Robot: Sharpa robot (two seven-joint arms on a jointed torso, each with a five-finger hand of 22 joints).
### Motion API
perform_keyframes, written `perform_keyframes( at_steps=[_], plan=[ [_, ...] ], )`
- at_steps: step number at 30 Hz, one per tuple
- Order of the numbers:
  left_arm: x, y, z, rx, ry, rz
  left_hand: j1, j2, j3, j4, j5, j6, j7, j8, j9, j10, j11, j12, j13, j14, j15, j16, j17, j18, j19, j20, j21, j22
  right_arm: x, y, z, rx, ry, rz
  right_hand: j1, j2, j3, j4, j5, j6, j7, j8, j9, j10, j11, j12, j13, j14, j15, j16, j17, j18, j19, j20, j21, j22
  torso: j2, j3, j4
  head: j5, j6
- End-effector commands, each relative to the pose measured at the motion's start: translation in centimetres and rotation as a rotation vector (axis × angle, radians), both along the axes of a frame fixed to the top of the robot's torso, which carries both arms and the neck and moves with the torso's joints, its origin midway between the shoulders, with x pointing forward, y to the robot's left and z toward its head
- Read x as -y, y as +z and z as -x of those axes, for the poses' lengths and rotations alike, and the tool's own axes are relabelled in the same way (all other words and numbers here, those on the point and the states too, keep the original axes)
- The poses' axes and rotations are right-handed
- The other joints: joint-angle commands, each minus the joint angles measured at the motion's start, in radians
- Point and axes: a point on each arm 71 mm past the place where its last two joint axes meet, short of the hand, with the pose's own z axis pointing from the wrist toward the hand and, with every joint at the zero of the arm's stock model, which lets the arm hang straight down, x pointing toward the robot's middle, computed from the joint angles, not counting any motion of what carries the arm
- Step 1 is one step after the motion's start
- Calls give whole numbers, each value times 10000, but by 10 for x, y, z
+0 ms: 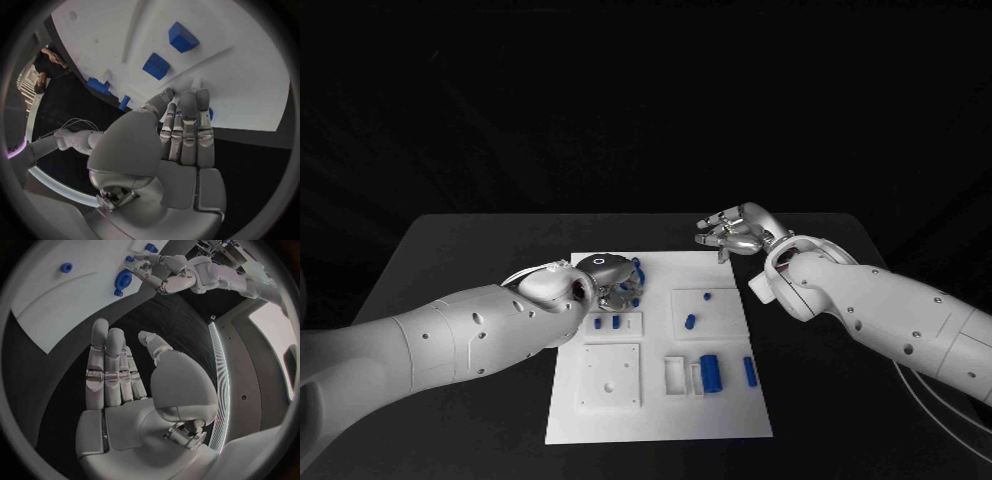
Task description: Assemble the parts on the task board
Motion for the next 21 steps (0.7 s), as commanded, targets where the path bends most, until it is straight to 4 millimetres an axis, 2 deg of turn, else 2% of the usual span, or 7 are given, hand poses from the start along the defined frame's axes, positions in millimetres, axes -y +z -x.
perform_keyframes(
  at_steps=[1, 10, 13, 15, 21],
  plan=[
    [4, -2, 2, -250, -154, 18, -8, -115, -1, -50, -67, -84, -31, -48, -8, -71, -12, -56, -10, 51, 25, 19, -14, 87, -37, -3, 56, 228, -1, 1, 0, 75, 81, -58, -78, -48, 82, 2, 44, 8, 52, -33, -8, 72, 11, -68, -14, -5, 69, 66, -16, 121, -21, 63, 54, -13, -5, -9, 1, -20, -15],
    [7, -4, 4, -384, -218, -25, 4, -155, -71, -193, -65, -129, -41, -42, -5, -97, -19, -55, -9, 57, 12, 20, -8, 86, -47, -11, 113, 228, -2, 1, 0, 71, 88, -63, -86, -57, 94, -1, 88, 4, 55, -34, -8, 71, 14, -81, -14, -8, 69, 68, -22, 122, -24, 64, 57, -20, -6, -11, -1, -16, -26],
    [7, -5, 4, -432, -206, -65, -28, -52, -37, -169, -41, -8, 2, -35, -3, -89, -37, -56, -10, 56, -2, 24, -4, 81, -59, -21, 130, 230, -2, 1, 0, 72, 90, -66, -86, -57, 94, -1, 88, 4, 55, -34, -8, 71, 14, -81, -14, -8, 69, 68, -22, 122, -24, 64, 57, -20, -1, -9, -4, -16, -25],
    [7, -5, 4, -479, -196, -105, 32, 101, 145, -205, -66, 236, 97, -42, -6, 40, -42, -56, -11, 24, -8, 15, -2, 85, -109, -38, 196, 252, -2, 1, 0, 72, 92, -67, -92, -58, 103, -1, 112, 8, 53, -33, -8, 73, 15, -86, -14, -9, 70, 71, -25, 122, -27, 64, 59, -23, 3, -7, -4, -22, -33],
    [7, -7, 5, -701, -215, -275, -14, 255, 471, -319, -44, 556, 140, -31, 0, 359, -116, -55, -11, 54, -15, 56, 27, 119, -306, -45, 646, 255, -2, 1, 0, 67, 97, -70, -92, -58, 103, -1, 112, 8, 53, -33, -8, 73, 15, -86, -14, -9, 70, 71, -25, 122, -27, 64, 59, -23, -6, -13, 5, -35, -50]
  ],
)
